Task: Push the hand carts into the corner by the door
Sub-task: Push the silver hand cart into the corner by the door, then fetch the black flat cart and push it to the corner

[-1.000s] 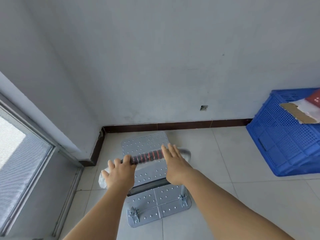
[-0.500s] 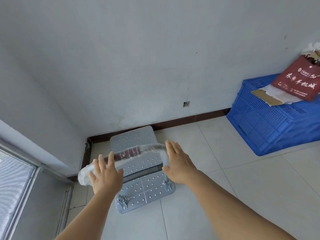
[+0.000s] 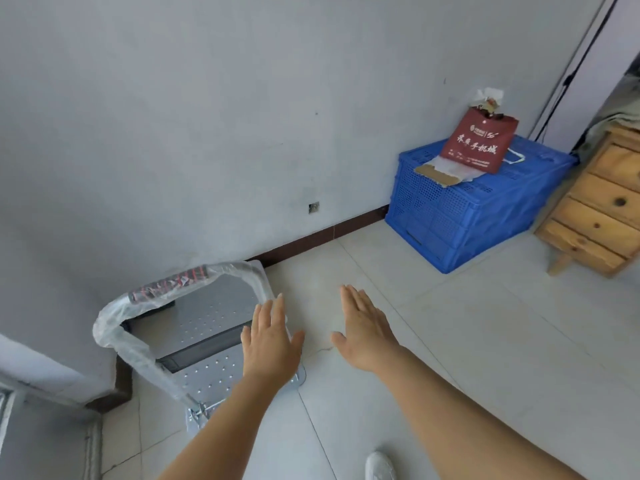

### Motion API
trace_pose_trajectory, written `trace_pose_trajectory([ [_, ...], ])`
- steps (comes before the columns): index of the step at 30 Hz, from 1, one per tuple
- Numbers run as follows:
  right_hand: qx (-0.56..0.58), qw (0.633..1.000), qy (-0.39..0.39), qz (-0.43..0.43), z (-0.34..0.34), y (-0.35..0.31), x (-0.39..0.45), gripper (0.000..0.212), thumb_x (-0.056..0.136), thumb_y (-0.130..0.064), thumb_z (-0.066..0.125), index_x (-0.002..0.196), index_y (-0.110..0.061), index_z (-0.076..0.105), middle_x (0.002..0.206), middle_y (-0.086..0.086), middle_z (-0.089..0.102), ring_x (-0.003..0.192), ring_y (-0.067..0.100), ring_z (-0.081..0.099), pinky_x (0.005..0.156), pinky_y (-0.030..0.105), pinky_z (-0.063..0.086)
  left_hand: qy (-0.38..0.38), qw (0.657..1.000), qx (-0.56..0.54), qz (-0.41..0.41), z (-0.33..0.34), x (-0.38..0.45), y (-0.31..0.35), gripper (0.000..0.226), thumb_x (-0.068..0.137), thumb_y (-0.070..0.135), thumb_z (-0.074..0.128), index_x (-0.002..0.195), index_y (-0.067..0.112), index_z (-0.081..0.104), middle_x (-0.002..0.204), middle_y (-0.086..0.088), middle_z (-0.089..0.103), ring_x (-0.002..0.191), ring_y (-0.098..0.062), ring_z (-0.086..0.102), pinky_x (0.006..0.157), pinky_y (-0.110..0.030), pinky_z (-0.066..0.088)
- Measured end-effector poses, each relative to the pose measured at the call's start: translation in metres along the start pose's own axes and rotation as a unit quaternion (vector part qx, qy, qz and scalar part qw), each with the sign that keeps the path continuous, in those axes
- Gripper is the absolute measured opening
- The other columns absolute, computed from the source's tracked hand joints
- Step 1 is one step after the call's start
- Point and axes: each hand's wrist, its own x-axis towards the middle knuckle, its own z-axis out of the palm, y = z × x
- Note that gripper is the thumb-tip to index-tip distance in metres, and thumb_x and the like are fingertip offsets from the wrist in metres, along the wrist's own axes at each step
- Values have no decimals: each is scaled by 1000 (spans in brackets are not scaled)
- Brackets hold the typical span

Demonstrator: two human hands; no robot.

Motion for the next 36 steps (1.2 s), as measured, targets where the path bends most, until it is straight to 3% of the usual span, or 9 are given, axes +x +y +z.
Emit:
trace_pose_trajectory([
  [10,54,981,72,170,-20,114,-97,78,98,-34,45,153,-17,-8,162,1,-4,149,20,-4,122,39,8,-107,978,19,181,65,-47,123,69,97,44,39,152,20,5,160,0,14,148,-20,12,120,-41,15],
  [21,88,922,144,348,-69,322,-265,76,98,-35,43,153,-14,-6,162,3,-6,149,21,-6,122,40,6,-202,900,48,384,169,-151,349,66,98,43,39,152,20,8,158,3,18,147,-15,16,120,-36,18],
  [27,111,871,187,441,-90,415,-369,74,100,-34,39,152,-13,-10,161,2,-12,149,21,-12,121,40,1,-227,840,84,487,221,-228,467,66,99,43,35,152,19,5,160,3,13,148,-15,9,120,-37,12],
  [36,152,749,272,585,-108,510,-503,75,99,-36,39,152,-12,-9,162,2,-9,149,20,-11,121,39,2,-268,724,94,628,279,-328,610,66,99,44,33,152,16,6,160,0,15,148,-15,12,120,-37,15],
])
